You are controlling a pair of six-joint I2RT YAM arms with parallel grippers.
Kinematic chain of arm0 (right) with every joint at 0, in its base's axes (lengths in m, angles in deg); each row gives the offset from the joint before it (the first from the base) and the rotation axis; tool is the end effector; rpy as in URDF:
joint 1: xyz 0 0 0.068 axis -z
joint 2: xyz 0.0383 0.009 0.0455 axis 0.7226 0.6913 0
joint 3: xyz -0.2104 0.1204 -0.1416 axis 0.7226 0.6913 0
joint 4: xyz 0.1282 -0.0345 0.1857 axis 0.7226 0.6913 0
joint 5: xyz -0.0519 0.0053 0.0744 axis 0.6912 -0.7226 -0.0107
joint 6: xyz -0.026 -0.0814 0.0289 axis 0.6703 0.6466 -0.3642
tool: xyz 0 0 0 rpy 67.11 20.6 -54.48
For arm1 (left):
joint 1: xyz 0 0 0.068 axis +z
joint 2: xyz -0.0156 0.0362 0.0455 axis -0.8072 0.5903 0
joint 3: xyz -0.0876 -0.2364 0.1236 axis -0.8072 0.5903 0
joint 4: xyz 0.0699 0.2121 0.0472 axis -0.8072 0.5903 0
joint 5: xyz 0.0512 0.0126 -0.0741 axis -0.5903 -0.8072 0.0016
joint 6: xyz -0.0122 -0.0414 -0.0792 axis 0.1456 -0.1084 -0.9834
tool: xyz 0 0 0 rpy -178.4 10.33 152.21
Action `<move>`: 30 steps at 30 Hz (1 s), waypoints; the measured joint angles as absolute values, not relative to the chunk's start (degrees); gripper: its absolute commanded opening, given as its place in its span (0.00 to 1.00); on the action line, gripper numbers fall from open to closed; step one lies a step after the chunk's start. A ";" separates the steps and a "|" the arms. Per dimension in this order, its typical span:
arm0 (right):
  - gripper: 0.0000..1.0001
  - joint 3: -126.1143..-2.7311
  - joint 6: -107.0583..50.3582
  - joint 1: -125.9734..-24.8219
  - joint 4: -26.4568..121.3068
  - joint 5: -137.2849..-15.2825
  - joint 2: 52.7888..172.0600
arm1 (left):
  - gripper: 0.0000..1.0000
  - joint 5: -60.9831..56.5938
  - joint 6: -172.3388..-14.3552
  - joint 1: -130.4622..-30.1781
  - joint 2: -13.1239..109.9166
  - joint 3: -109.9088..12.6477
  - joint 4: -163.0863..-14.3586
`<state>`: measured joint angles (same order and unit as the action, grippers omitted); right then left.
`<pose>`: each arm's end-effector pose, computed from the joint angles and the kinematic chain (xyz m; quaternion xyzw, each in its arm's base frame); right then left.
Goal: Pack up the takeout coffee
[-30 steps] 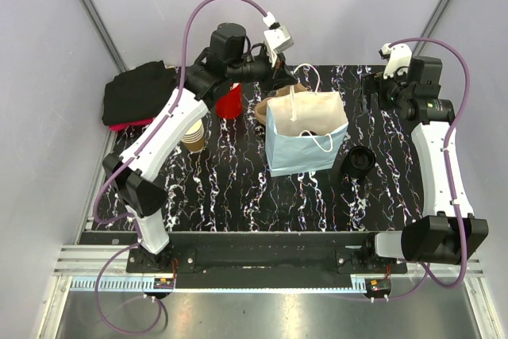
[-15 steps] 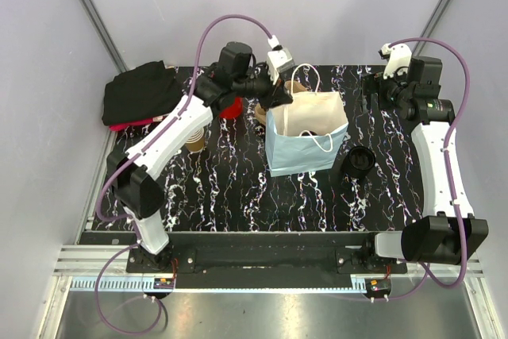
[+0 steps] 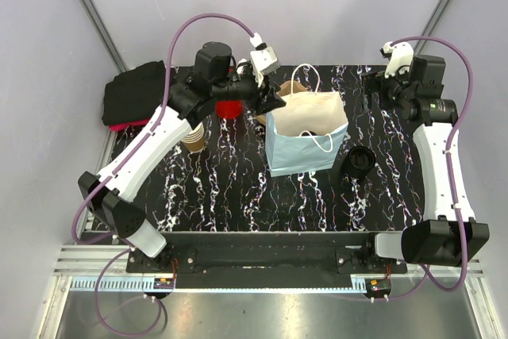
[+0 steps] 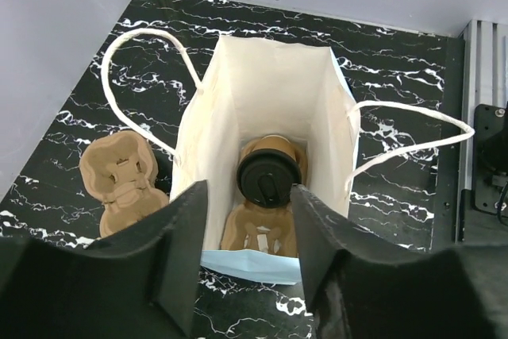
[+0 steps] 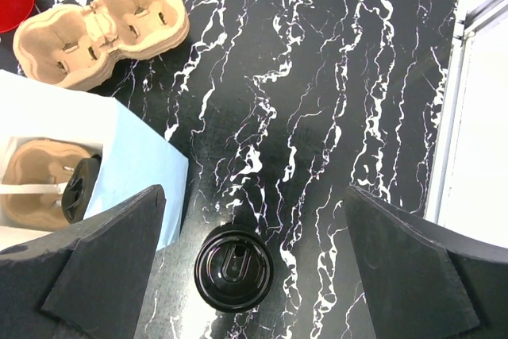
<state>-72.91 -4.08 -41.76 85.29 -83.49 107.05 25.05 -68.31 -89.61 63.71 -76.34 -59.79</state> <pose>0.2831 -0.0016 0.3912 -0.1610 0.8462 0.0154 0.5077 0.2594 -0.2447 0.4358 0.4839 0.6240 -0.3503 0.5037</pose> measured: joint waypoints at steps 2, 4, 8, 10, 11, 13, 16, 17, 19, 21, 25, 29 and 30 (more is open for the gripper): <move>1.00 -73.01 -3.89 -41.76 85.72 -83.78 106.96 | 0.77 24.96 -68.38 -89.44 63.55 -76.53 -59.64; 1.00 -73.36 -3.60 -41.76 86.16 -84.06 106.94 | 0.90 24.92 -68.69 -89.00 63.55 -76.88 -59.29; 1.00 -74.04 -2.82 -41.76 86.80 -84.35 106.61 | 0.99 25.38 -70.70 -86.14 63.45 -78.19 -59.11; 1.00 -74.54 -2.33 -41.76 87.41 -84.48 106.41 | 0.99 25.44 -71.48 -84.08 63.01 -78.63 -59.20; 1.00 -74.98 -2.05 -41.76 87.65 -84.70 106.37 | 0.99 25.47 -71.86 -82.64 62.55 -78.72 -59.20; 1.00 -75.83 -1.70 -41.76 88.35 -84.94 106.35 | 0.99 25.44 -72.66 -80.69 61.48 -78.72 -59.13; 1.00 -77.19 -1.13 -41.76 89.31 -85.81 106.08 | 0.99 25.33 -73.89 -77.28 59.29 -78.72 -59.13; 1.00 -77.52 -0.91 -41.76 89.59 -85.96 105.84 | 0.99 25.20 -74.35 -76.19 58.44 -78.72 -59.16; 1.00 -77.76 -0.59 -41.76 89.90 -86.31 105.17 | 0.99 23.80 -75.37 -74.57 56.54 -78.68 -59.18; 1.00 -78.30 -0.06 -41.76 90.18 -86.40 104.16 | 0.99 20.40 -75.96 -73.39 54.53 -78.68 -58.92; 1.00 -81.01 1.03 -41.76 91.45 -86.90 102.89 | 0.99 14.78 -76.27 -71.82 51.42 -78.43 -57.21; 1.00 -84.53 1.88 -41.76 93.02 -88.04 102.63 | 0.99 12.16 -76.34 -67.27 48.39 -76.66 -55.20; 1.00 -85.19 2.10 -41.76 93.42 -88.37 102.61 | 0.99 11.83 -76.47 -65.55 47.88 -76.29 -54.83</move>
<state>-85.19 2.10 -41.76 93.42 -88.37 102.61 11.83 -76.47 -65.55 47.88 -76.29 -54.83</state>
